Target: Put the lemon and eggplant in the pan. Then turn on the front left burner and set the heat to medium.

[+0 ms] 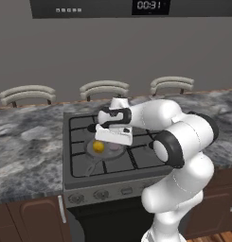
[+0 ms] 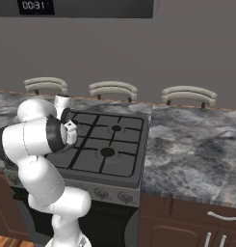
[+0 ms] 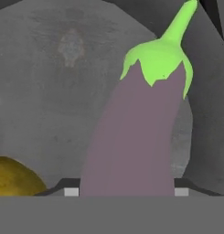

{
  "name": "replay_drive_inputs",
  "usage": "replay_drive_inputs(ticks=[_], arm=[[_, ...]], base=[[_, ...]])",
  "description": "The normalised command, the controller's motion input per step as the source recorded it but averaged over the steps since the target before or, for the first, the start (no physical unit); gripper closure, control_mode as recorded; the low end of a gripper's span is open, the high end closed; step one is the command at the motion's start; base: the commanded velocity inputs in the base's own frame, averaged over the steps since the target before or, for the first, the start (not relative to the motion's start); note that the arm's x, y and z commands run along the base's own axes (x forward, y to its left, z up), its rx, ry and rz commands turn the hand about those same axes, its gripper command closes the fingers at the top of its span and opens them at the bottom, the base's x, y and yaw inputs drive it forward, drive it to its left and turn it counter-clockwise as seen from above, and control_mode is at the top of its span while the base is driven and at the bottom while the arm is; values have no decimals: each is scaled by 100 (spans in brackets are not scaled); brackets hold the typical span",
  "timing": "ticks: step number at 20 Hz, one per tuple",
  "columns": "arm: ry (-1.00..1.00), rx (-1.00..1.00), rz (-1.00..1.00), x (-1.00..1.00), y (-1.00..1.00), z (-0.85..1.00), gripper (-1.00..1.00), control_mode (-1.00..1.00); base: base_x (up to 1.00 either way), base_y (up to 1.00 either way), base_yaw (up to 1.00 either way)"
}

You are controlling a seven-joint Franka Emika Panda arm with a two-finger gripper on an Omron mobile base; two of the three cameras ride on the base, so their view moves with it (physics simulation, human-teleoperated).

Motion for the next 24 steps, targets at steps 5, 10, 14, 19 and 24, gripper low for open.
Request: replay_drive_inputs(ticks=[5,10,14,19,24], arm=[[0,-1,-1,-1,15,-2,-100,-100],[-8,0,-1,-16,0,0,-100,-100],[-16,0,0,-12,0,2,-100,-100],[-39,0,0,-15,1,28,-100,-100],[-38,0,0,-28,1,26,-100,-100]], base=[[0,0,0],[0,0,0],[0,0,0],[0,0,0],[0,0,0]])
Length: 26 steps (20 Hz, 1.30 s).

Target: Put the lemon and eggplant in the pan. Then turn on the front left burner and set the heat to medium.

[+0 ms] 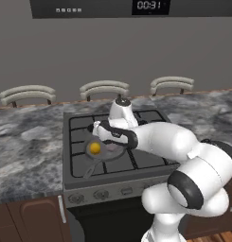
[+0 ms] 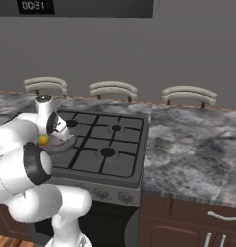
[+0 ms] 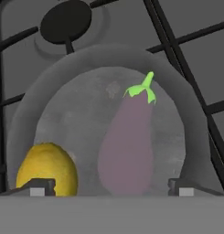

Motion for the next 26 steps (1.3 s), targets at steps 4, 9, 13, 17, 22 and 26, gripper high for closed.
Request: replay_drive_inputs(ticks=[4,9,13,17,22,26], arm=[[-28,-2,0,-49,0,1,-100,-100],[-29,-1,0,-43,4,30,-100,-100],[-19,-5,-1,-49,15,34,-100,-100],[-15,-6,-3,-52,21,33,-100,-100],[-16,-8,-3,-48,32,18,-100,-100],[-13,-8,-2,-46,30,2,-100,-100]], base=[[0,0,0],[0,0,0],[0,0,0],[0,0,0],[0,0,0],[0,0,0]])
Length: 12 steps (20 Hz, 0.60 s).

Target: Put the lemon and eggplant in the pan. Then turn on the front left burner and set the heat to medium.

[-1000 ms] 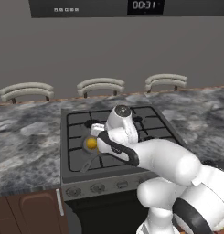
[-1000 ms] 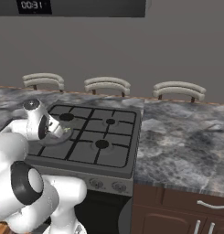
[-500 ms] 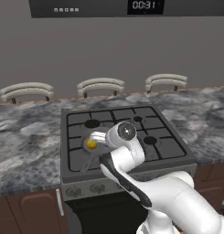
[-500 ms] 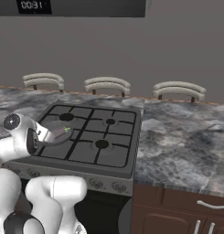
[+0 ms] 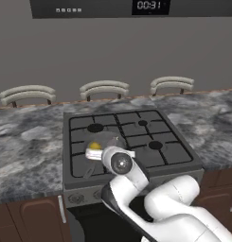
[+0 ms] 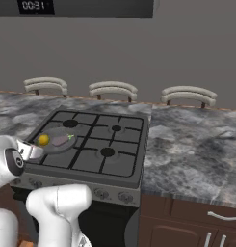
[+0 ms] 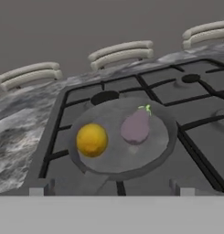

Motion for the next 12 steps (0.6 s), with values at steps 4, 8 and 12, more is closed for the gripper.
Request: replay_drive_inputs(ticks=[4,8,12], arm=[[-17,-7,0,-55,26,1,-100,-100],[-19,-6,0,-54,25,0,-100,-100],[-17,-8,0,-52,20,0,-100,-100]], base=[[0,0,0],[0,0,0],[0,0,0]])
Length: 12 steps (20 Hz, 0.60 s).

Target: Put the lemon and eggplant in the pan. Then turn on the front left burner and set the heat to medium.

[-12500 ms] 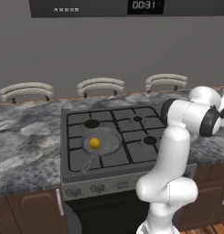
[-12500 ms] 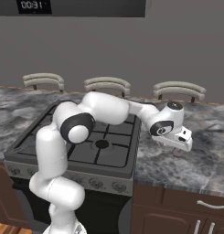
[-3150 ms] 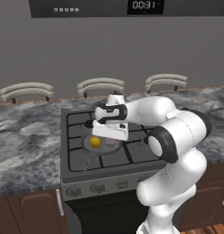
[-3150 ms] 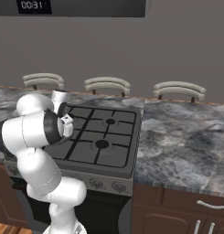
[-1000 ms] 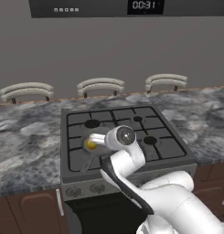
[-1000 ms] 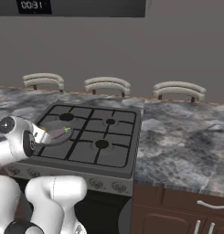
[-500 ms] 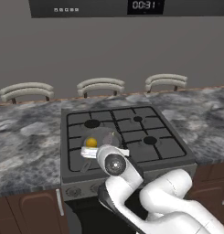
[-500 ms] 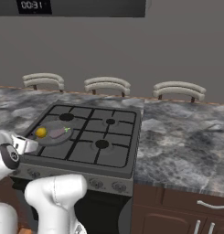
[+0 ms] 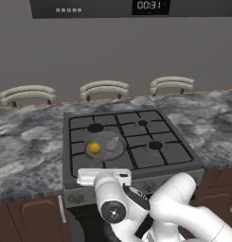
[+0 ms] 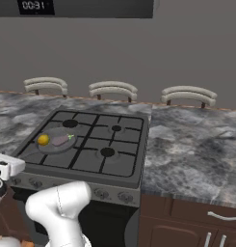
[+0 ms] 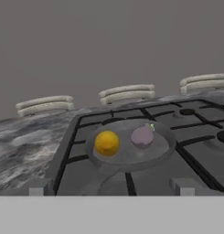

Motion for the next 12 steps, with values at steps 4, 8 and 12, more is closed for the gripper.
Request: replay_drive_inputs(ticks=[4,8,12], arm=[[-15,-9,0,-49,6,-2,-100,-100],[-11,-13,0,-38,9,-12,-100,-100],[-6,-14,0,-33,14,-13,-100,-100]], base=[[0,0,0],[0,0,0],[0,0,0]])
